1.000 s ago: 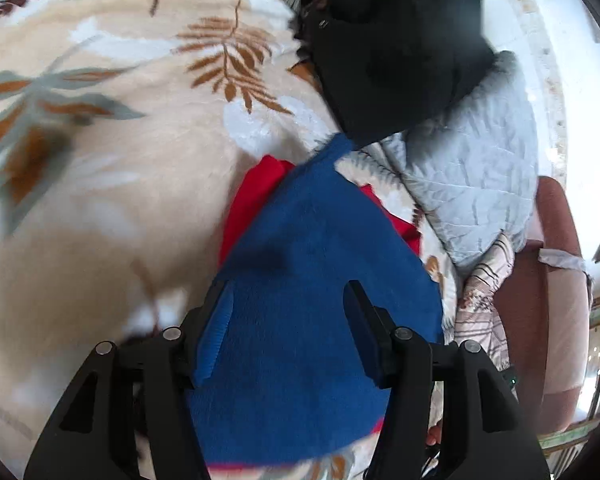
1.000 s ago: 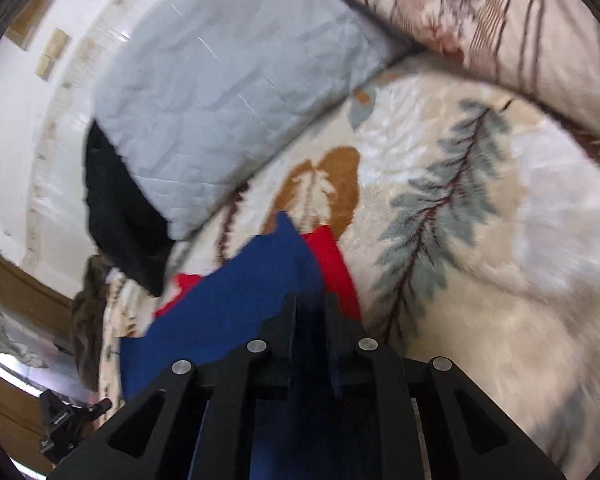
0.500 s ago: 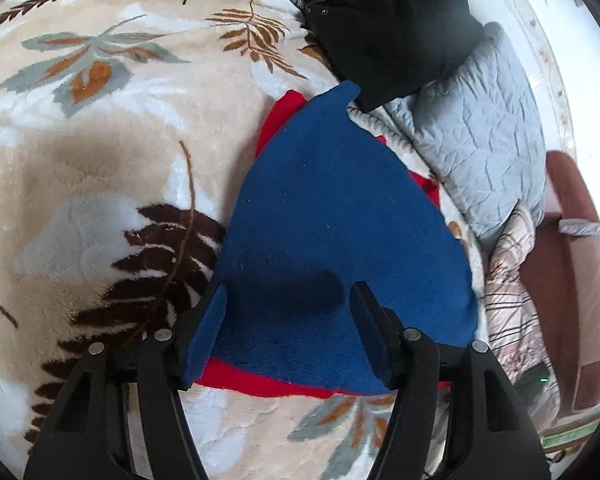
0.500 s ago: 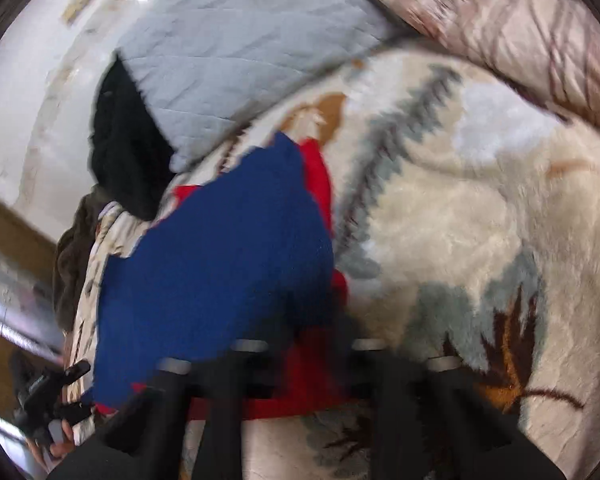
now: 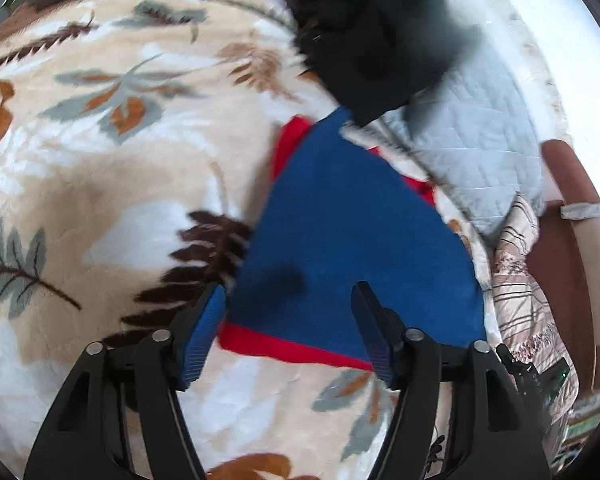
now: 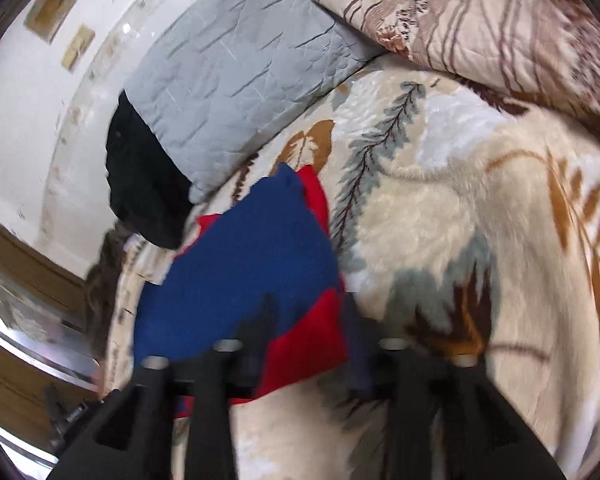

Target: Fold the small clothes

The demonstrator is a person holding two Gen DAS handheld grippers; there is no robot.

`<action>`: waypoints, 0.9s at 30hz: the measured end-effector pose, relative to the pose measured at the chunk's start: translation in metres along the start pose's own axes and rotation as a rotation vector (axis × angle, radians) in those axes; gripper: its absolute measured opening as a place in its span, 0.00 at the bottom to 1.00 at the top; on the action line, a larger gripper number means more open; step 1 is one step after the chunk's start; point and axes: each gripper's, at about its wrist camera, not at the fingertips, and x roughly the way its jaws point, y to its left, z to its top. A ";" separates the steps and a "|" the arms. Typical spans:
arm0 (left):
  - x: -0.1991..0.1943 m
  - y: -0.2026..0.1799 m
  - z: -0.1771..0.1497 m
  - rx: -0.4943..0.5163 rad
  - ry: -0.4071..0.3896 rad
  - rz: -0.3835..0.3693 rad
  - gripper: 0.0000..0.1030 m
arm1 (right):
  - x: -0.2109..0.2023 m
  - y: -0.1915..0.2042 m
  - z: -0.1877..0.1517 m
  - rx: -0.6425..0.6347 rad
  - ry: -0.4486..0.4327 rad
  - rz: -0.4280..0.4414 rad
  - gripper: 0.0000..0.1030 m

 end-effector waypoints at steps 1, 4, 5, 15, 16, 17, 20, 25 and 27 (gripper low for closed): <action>0.002 -0.004 0.000 0.013 -0.003 0.010 0.69 | 0.000 0.001 -0.001 0.001 -0.017 -0.027 0.53; 0.024 -0.012 0.001 0.018 0.047 0.063 0.70 | 0.016 0.001 0.004 -0.018 -0.033 -0.119 0.48; 0.033 -0.013 0.001 0.020 0.071 0.101 0.70 | 0.023 -0.003 0.005 -0.013 -0.014 -0.119 0.37; 0.049 -0.044 0.042 0.019 -0.019 0.053 0.71 | 0.049 0.018 0.038 -0.057 -0.090 -0.027 0.57; 0.055 -0.044 0.043 0.018 -0.012 0.048 0.71 | 0.061 0.019 0.041 -0.060 -0.064 -0.027 0.56; 0.062 -0.044 0.042 0.024 -0.001 0.067 0.71 | 0.074 0.019 0.041 -0.058 -0.035 -0.015 0.52; 0.090 -0.041 0.033 0.132 0.043 0.282 0.76 | 0.100 0.017 0.040 -0.112 0.005 -0.139 0.23; 0.063 -0.037 0.042 0.055 -0.007 0.119 0.75 | 0.080 0.023 0.042 -0.074 -0.086 -0.139 0.33; 0.055 -0.036 0.044 0.050 -0.044 0.122 0.75 | 0.062 0.043 0.039 -0.168 -0.175 -0.097 0.33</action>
